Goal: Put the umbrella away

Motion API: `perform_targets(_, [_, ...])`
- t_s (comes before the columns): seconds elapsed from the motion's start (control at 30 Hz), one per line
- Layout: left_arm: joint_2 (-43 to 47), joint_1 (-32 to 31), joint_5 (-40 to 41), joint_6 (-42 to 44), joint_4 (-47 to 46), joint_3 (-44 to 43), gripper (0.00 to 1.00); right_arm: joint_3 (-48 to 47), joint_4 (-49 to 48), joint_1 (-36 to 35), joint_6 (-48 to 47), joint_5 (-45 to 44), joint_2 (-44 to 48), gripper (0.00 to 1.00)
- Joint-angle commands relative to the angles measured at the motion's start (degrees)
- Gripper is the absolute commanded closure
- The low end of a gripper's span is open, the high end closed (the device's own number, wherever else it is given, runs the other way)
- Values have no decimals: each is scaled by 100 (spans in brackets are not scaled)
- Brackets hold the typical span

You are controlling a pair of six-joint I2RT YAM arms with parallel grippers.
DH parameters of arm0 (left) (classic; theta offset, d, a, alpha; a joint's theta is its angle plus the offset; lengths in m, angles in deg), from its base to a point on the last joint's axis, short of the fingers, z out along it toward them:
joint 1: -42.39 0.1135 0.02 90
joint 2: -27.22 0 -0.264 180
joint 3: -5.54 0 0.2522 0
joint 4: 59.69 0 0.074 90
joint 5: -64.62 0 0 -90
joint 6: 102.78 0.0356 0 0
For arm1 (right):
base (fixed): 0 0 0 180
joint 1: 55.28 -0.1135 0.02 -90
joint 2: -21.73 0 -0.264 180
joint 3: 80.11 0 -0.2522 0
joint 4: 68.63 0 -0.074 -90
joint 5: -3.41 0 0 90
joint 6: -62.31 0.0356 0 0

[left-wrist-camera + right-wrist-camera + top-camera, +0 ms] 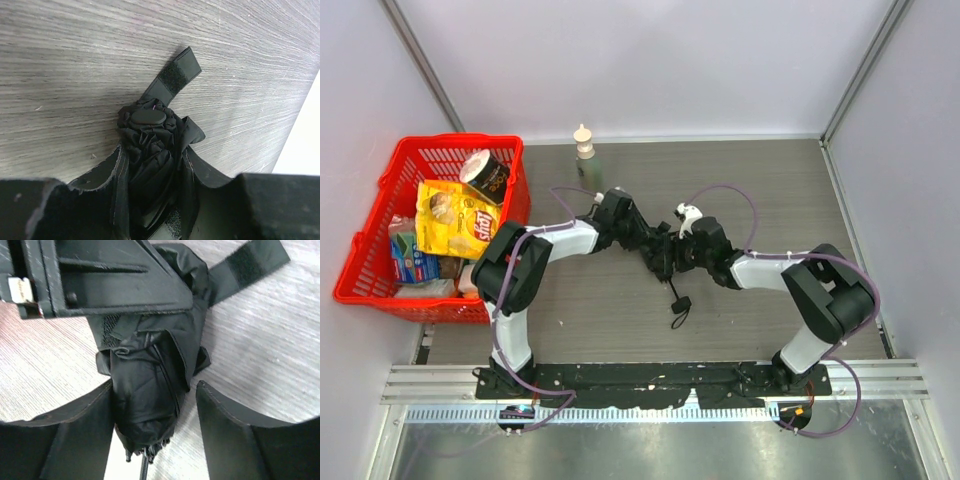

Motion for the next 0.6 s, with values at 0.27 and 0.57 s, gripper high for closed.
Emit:
perform_targets(0.27, [255,-49,284,-330,-76,261,100,-779,1117,-339,-687,-648,365,21])
perform_targets(0.57, [307,-85,486,-427,238,226,100,-1105,1010,-611,-853,-1304,-338,23])
